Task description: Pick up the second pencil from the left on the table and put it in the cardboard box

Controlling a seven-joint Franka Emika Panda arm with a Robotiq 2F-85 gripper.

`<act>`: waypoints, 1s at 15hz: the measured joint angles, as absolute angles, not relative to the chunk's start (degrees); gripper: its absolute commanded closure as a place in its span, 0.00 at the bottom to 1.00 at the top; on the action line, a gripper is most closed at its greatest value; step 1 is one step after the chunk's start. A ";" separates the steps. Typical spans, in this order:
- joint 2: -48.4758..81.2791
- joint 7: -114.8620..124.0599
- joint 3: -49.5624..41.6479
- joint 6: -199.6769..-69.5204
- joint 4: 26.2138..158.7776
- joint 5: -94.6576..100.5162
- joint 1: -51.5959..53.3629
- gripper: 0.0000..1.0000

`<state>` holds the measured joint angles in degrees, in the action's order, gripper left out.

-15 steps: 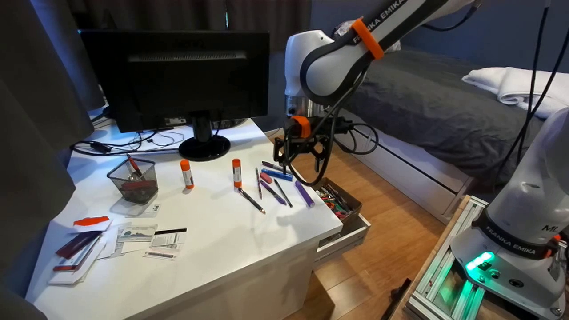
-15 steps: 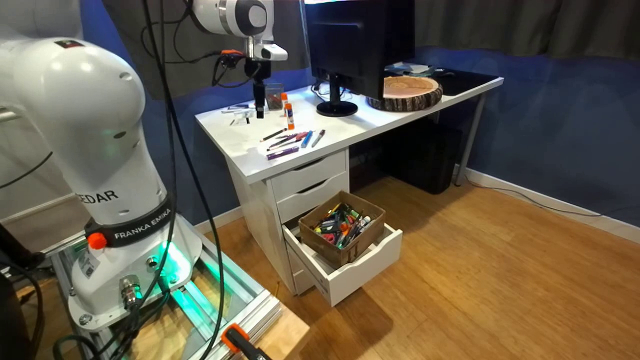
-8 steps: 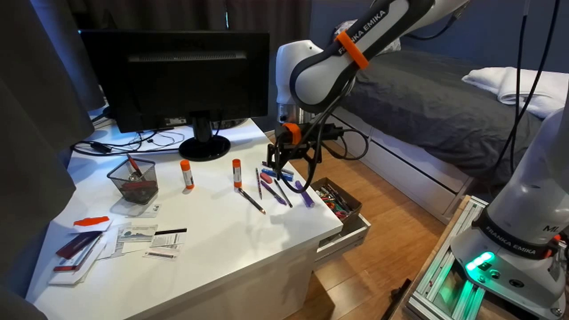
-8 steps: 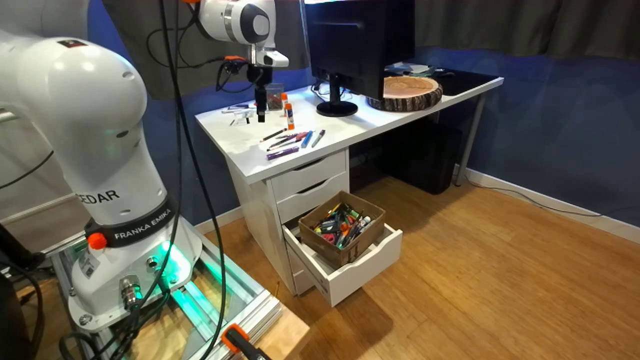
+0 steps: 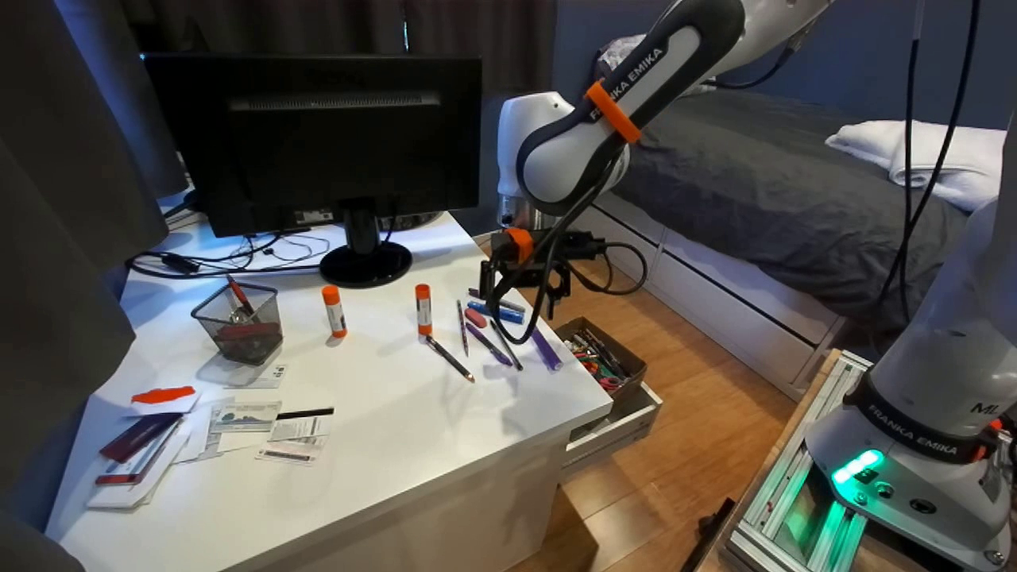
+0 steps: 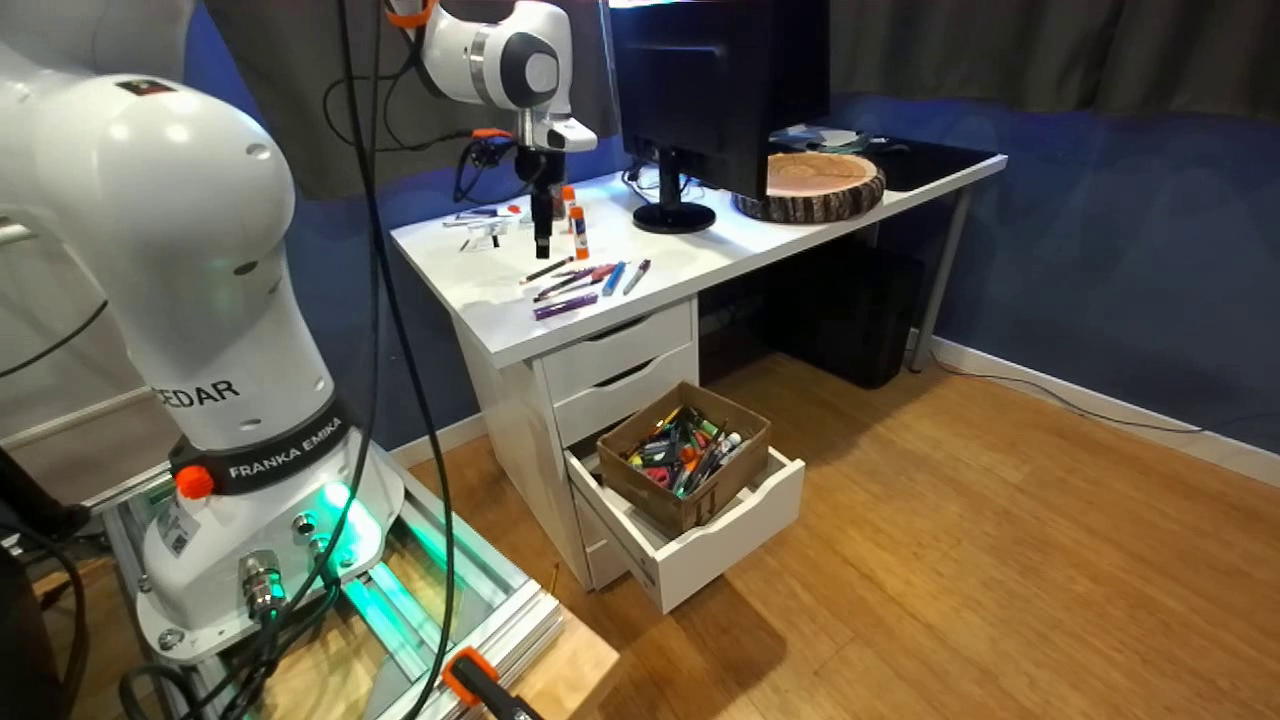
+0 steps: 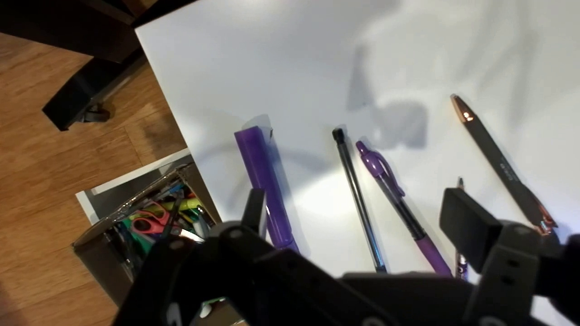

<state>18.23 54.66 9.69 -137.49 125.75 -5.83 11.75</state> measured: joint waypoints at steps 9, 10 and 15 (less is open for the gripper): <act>25.67 54.74 8.15 -141.18 119.64 -6.11 13.77 0.56; 26.37 54.90 8.09 -141.18 118.76 -6.15 14.06 0.58; 30.05 56.79 7.18 -141.17 114.17 -6.17 16.02 0.64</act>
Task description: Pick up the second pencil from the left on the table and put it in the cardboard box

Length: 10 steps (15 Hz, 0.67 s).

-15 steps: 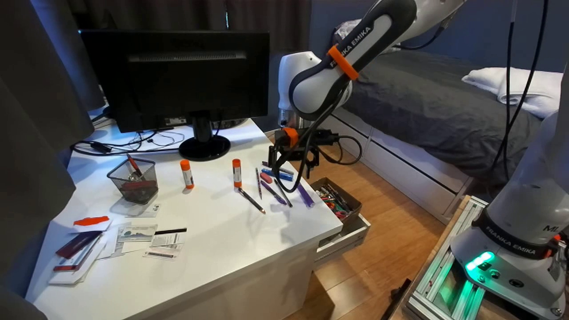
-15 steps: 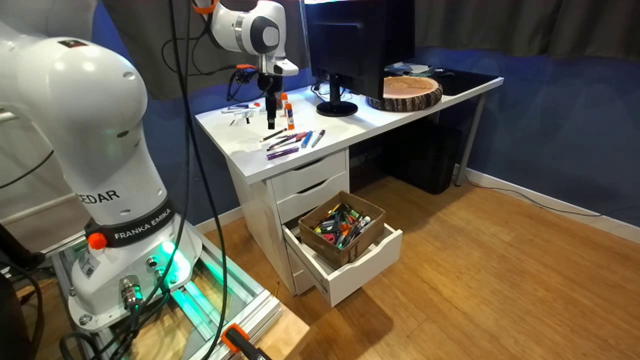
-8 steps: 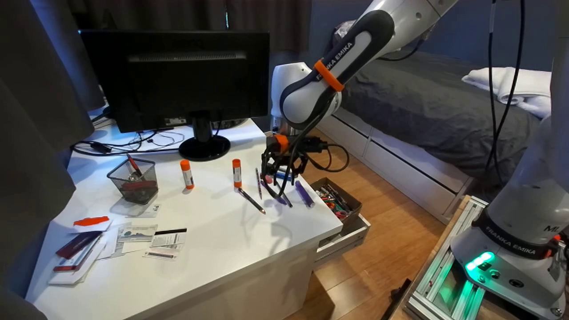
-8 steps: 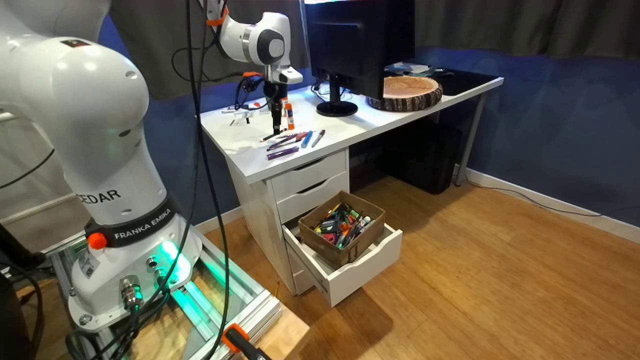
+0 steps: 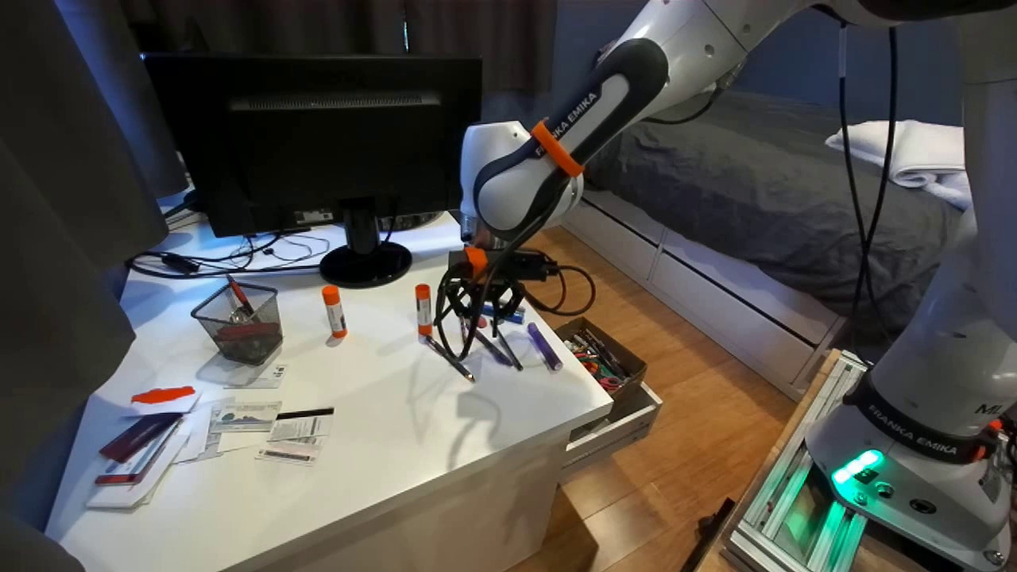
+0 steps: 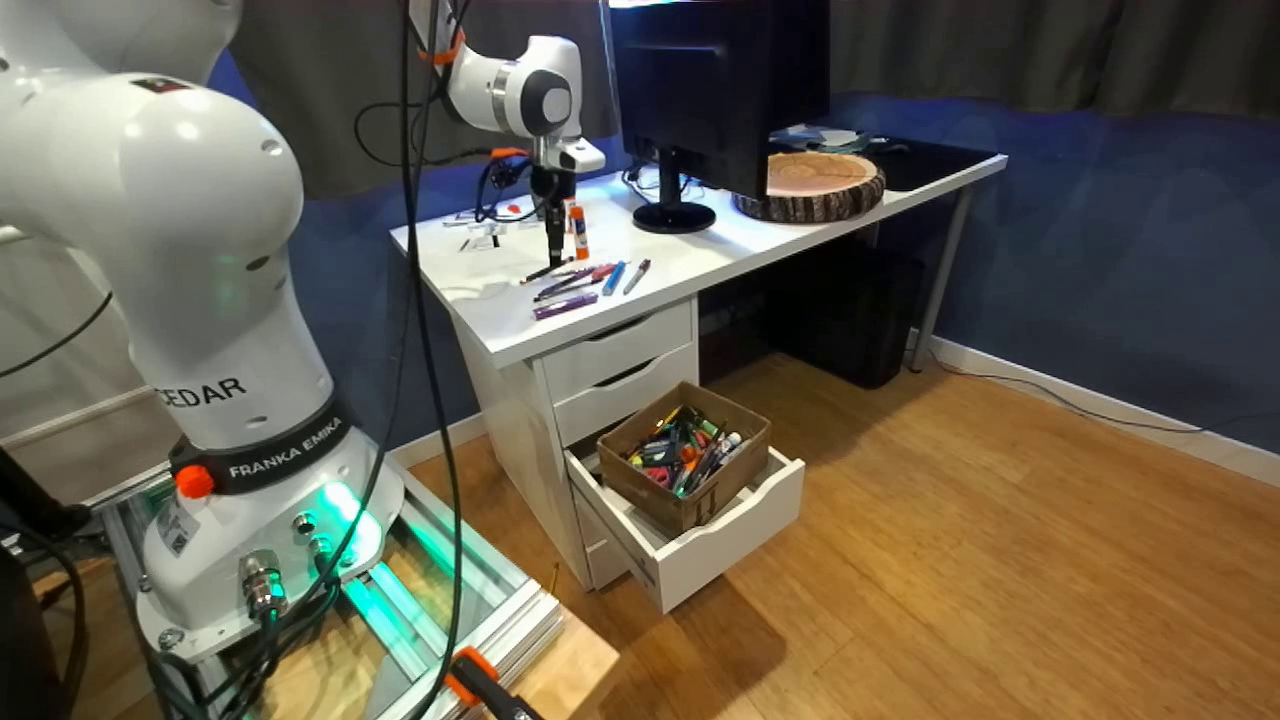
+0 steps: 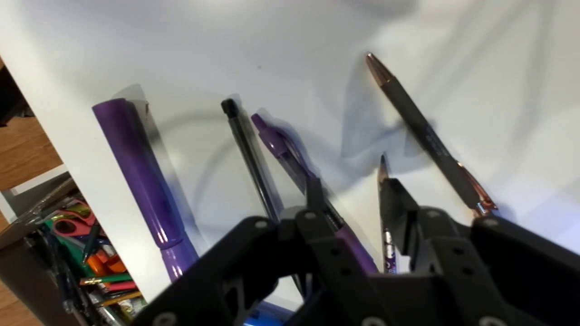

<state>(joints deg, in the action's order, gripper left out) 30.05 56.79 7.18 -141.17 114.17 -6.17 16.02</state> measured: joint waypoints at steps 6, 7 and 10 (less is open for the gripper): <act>34.28 59.18 5.15 -141.08 109.79 -6.14 17.89 0.60; 34.96 59.23 5.08 -141.08 109.19 -6.14 17.92 0.61; 36.72 59.32 5.03 -141.08 107.62 -6.14 17.98 0.62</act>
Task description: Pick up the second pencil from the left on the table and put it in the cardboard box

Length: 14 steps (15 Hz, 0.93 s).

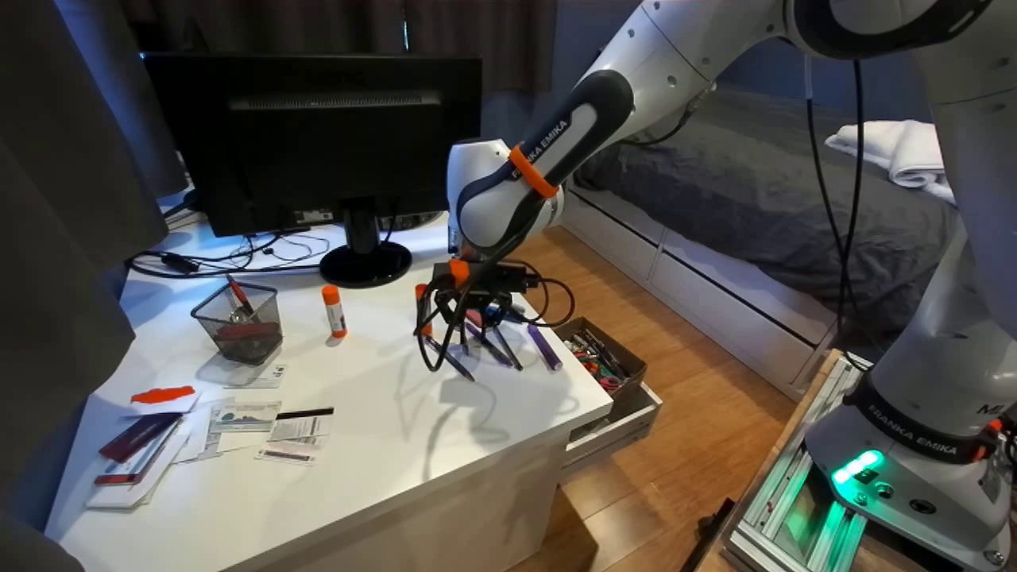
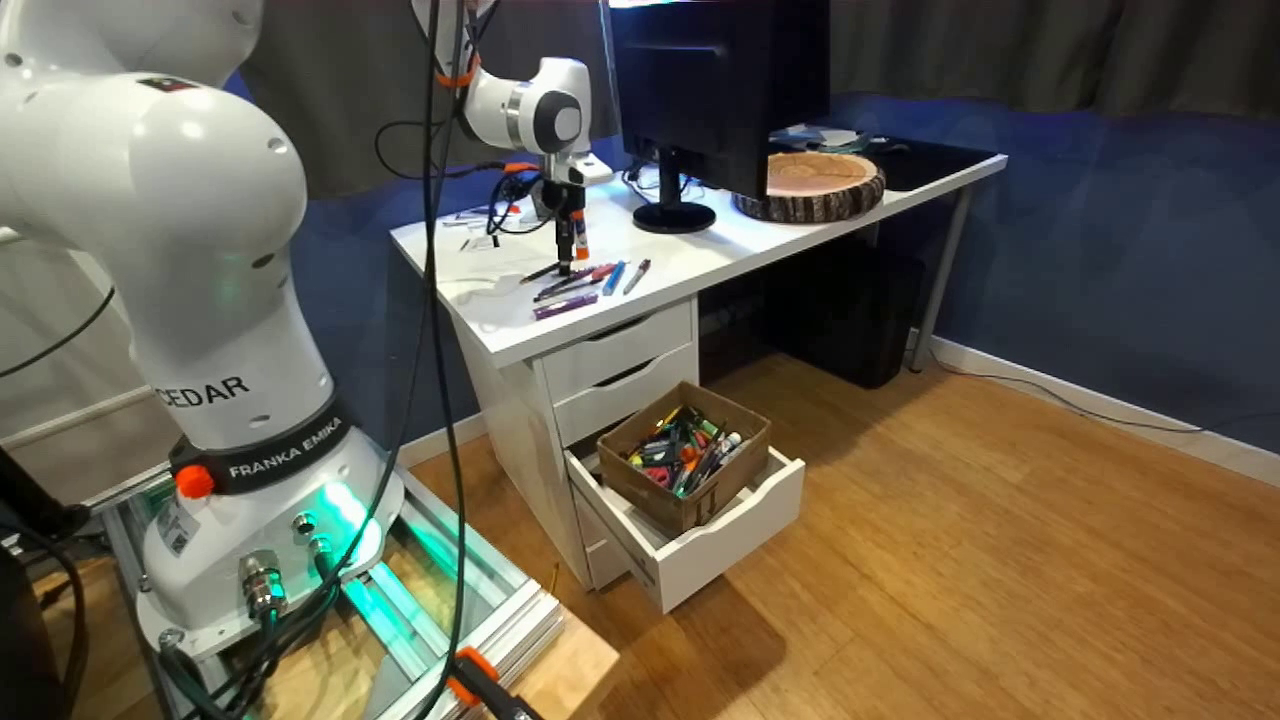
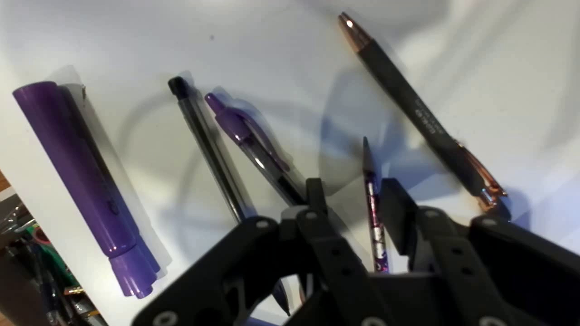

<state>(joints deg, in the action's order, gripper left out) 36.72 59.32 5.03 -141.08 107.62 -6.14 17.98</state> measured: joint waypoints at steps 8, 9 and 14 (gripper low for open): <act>39.13 59.77 5.01 -140.90 104.51 -6.14 18.39 0.63; 39.39 59.87 5.00 -140.87 104.26 -6.14 18.44 0.65; 40.19 60.56 4.38 -139.58 102.81 -6.11 19.23 1.00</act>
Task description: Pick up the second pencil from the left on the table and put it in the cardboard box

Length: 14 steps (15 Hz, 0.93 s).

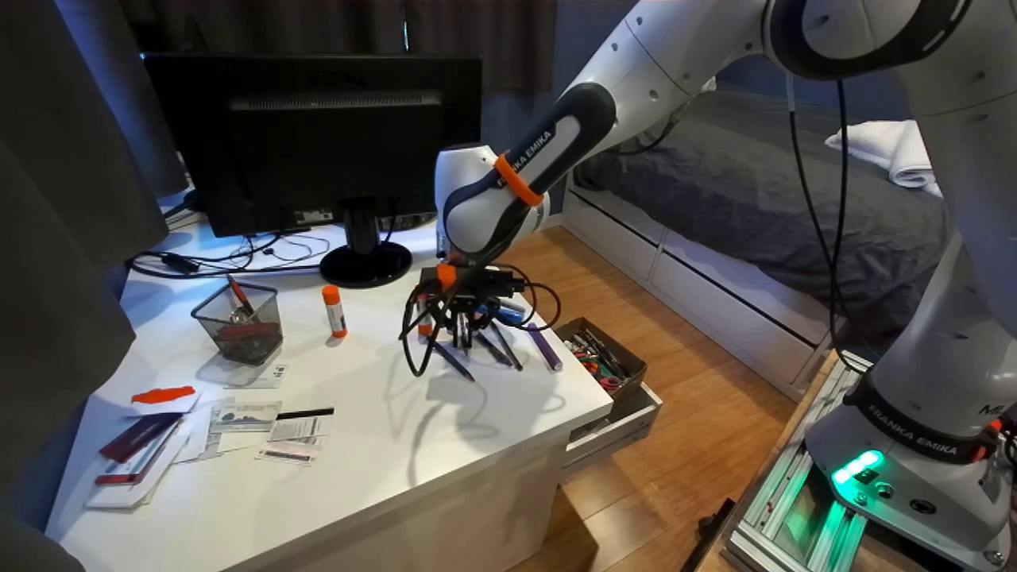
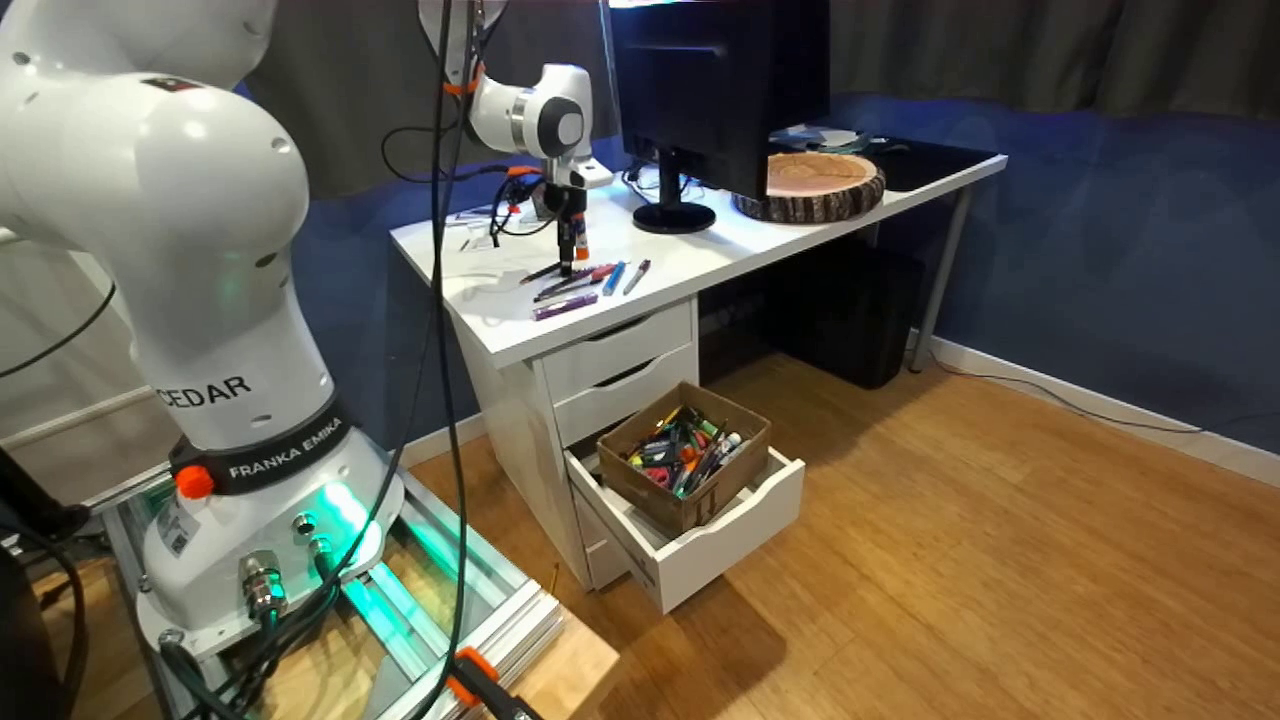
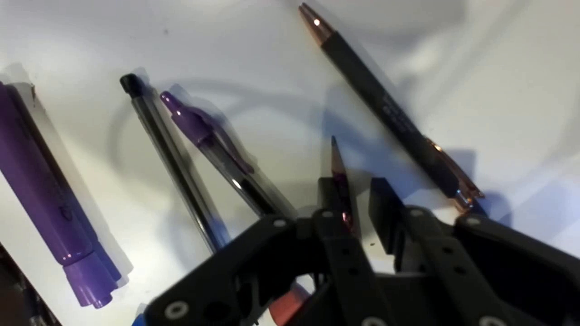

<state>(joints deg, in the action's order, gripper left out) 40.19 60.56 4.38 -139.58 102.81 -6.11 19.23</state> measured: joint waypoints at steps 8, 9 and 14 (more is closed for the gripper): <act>39.33 60.00 4.24 -134.11 101.90 -6.11 19.64 0.98; 38.68 59.52 4.35 -134.10 102.07 -6.11 19.63 0.98; 33.04 54.84 5.36 -133.02 105.33 -6.37 18.81 0.98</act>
<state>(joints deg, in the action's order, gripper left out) 33.04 54.84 5.36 -133.02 105.33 -6.37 18.81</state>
